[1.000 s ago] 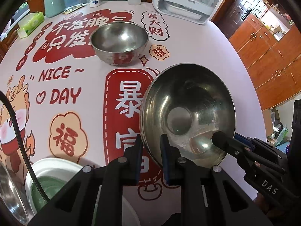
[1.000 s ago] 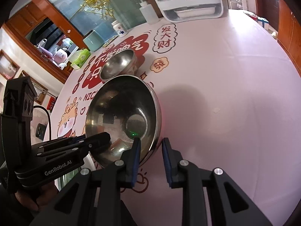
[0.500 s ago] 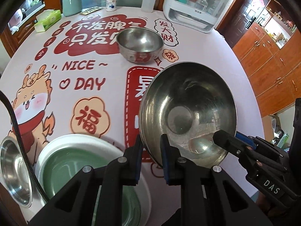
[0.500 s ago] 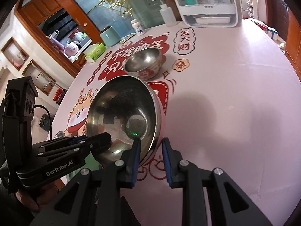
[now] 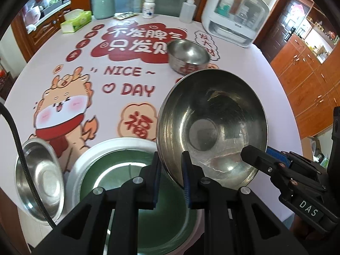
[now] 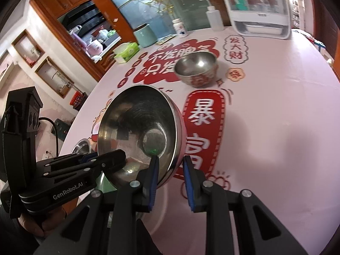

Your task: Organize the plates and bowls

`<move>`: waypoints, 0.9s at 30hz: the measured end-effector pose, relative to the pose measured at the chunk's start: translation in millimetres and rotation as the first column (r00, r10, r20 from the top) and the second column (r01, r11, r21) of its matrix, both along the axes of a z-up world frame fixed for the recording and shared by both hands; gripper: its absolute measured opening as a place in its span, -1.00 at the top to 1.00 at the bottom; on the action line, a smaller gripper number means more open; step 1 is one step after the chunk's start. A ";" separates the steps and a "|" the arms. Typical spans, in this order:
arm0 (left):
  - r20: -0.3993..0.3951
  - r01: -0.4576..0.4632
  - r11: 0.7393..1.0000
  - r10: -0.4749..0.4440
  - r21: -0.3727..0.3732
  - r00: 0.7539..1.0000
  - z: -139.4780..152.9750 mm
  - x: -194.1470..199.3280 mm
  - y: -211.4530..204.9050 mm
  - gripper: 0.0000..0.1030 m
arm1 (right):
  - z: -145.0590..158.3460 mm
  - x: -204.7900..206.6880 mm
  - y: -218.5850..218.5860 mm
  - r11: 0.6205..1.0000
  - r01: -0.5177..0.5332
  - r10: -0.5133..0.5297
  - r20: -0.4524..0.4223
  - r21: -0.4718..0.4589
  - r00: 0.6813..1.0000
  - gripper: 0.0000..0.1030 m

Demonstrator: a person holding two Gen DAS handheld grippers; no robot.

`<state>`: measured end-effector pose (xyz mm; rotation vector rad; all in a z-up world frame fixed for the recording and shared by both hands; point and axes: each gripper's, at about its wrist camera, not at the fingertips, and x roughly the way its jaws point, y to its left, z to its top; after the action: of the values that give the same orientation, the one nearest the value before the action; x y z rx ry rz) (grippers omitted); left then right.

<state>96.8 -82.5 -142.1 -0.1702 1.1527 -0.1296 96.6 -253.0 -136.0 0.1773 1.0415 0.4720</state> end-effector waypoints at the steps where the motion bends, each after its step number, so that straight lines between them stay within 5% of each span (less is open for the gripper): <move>1: 0.002 -0.006 1.000 0.006 -0.001 1.000 0.4 -2.0 4.8 0.67 | 1.0 -0.6 4.8 1.000 -0.008 0.008 0.002 -0.001 1.000 0.56; 27: -0.022 -0.176 0.984 0.176 0.009 0.984 0.1 -48.9 140.4 0.67 | -0.6 -15.0 140.9 0.982 -0.190 0.189 -0.038 -0.005 0.981 0.55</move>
<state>47.9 57.9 -142.0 -0.2669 1.1553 0.0325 81.6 -112.2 -136.6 0.0790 1.1025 0.6384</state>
